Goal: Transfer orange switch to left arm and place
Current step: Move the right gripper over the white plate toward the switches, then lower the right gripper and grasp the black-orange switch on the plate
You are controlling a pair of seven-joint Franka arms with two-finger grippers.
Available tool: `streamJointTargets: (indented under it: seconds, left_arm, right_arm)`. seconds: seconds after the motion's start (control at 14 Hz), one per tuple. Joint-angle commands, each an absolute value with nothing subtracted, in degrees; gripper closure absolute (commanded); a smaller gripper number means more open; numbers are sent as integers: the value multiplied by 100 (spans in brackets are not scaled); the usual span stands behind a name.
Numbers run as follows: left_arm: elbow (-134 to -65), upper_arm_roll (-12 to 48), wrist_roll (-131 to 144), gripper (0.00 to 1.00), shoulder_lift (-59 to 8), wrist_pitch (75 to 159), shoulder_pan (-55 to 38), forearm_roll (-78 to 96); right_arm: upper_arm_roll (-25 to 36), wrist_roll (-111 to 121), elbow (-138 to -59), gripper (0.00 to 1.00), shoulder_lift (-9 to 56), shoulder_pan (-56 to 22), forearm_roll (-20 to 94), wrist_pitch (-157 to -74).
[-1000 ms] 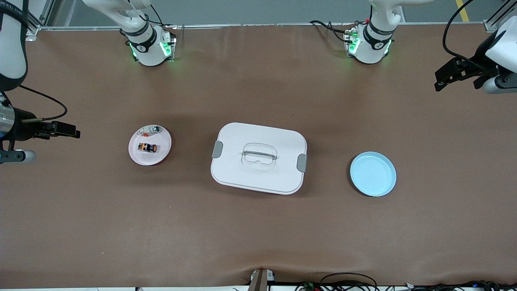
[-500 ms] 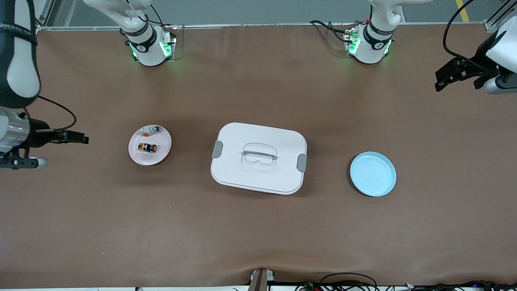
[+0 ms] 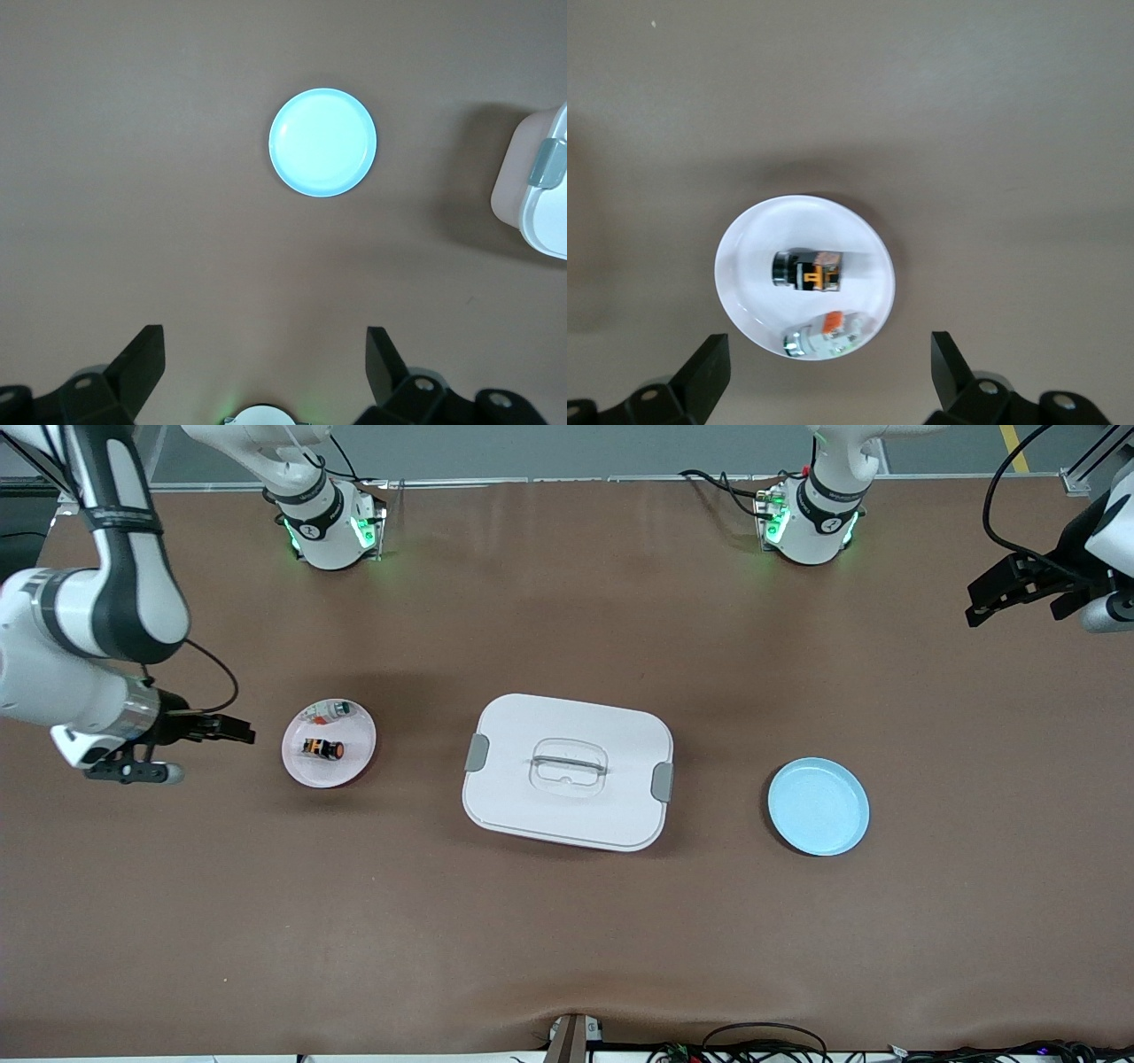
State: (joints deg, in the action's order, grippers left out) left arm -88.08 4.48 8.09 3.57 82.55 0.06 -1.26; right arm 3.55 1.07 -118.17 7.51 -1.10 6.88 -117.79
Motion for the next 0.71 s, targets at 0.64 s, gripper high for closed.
streamJointTargets:
  seconds: [0.64]
  left_arm:
    - [-8763, 439, 624, 0, 404, 8174, 26, -44]
  right_arm:
    - [352, -571, -13561, 0, 422, -764, 765, -13762]
